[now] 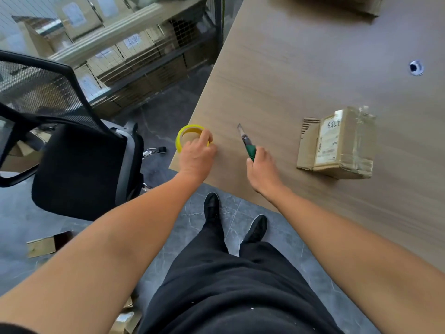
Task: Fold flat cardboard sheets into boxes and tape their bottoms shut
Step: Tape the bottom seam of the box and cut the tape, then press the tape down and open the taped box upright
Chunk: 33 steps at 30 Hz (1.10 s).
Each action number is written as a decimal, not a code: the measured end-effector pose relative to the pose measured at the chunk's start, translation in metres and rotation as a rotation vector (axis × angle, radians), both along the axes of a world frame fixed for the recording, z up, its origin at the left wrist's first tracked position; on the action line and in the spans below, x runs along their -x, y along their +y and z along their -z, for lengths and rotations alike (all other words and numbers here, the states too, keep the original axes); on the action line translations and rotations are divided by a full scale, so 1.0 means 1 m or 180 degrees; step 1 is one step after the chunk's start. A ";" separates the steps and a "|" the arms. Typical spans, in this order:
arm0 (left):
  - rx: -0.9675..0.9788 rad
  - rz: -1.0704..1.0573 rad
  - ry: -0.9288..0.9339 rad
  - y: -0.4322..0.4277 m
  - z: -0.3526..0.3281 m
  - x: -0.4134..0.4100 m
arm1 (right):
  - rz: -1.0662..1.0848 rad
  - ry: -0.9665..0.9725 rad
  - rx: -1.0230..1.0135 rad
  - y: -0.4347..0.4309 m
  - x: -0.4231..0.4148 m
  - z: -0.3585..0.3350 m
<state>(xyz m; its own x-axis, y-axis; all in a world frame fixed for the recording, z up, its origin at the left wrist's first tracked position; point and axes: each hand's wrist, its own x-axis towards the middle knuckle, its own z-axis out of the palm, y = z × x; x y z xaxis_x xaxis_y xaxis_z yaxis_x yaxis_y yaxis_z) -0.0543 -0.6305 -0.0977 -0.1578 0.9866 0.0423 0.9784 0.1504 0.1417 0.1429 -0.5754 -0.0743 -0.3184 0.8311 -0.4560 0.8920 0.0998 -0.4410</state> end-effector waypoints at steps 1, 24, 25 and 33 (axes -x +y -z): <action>-0.0072 0.0028 -0.0035 0.000 0.003 0.002 | -0.0021 -0.0097 -0.0067 0.000 0.004 0.005; 0.0546 0.0105 -0.0118 -0.013 -0.006 0.013 | -0.0156 0.0039 -0.0575 -0.003 0.017 0.001; 0.0572 0.0051 -0.0189 -0.011 -0.011 0.010 | -0.0119 0.0092 -0.0612 -0.002 0.012 -0.005; 0.0291 0.0537 -0.0903 0.061 -0.065 -0.068 | 0.0521 0.0450 -0.1299 0.034 -0.077 -0.068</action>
